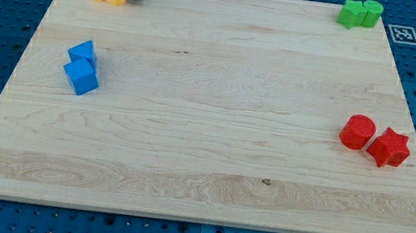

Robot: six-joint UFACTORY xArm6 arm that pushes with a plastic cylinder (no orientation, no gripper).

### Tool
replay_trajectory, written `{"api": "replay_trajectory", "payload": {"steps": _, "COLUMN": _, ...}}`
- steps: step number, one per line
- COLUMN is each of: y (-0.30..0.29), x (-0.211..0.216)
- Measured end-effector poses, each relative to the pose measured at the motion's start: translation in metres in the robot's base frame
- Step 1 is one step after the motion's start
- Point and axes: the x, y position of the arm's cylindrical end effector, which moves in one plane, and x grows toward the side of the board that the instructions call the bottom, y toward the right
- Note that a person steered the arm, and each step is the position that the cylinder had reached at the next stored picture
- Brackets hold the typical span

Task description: Place arm above the red star

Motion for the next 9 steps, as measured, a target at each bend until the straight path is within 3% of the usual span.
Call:
{"api": "replay_trajectory", "payload": {"steps": 3, "y": 0.020, "x": 0.016}}
{"api": "replay_trajectory", "payload": {"steps": 9, "y": 0.291, "x": 0.175}}
